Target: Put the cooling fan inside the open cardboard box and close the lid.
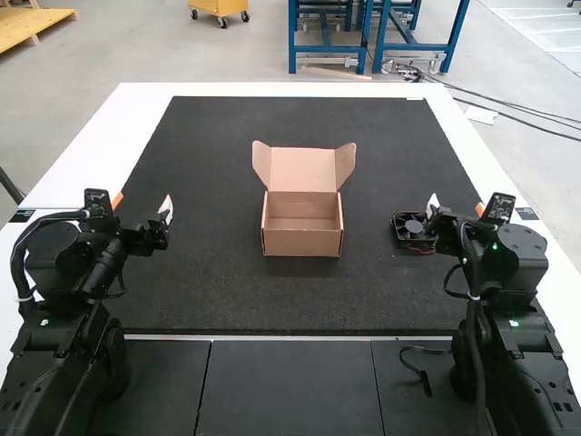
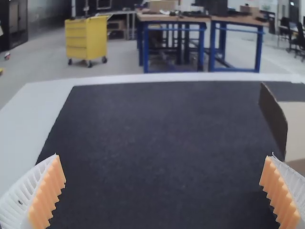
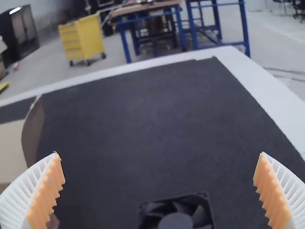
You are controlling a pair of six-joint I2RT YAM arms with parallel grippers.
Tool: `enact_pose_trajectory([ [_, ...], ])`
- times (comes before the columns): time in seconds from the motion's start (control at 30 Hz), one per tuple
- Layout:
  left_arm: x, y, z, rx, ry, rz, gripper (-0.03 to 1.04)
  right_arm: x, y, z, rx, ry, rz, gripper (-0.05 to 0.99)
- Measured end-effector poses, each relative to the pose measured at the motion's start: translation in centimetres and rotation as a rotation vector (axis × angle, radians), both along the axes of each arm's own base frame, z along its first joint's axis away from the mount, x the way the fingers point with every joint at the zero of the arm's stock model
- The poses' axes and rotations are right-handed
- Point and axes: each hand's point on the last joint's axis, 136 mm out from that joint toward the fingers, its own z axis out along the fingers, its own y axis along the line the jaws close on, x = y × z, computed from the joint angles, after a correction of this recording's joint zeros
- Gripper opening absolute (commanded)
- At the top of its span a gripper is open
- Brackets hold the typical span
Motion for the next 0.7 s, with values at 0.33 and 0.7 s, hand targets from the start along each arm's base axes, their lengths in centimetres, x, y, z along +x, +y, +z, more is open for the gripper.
enact_pose_trajectory([
  [0.33, -0.2, 0.2, 2.7, -0.001, -0.111, 0.008, 0.97, -0.2, -1.0, 4.1, 0.022, -0.166, -0.056, 0.91],
  [0.7, -0.8, 0.6, 8.6, -0.002, -0.186, 0.036, 0.97, 2.4, -1.9, 1.5, -0.018, 0.068, -0.091, 0.91],
])
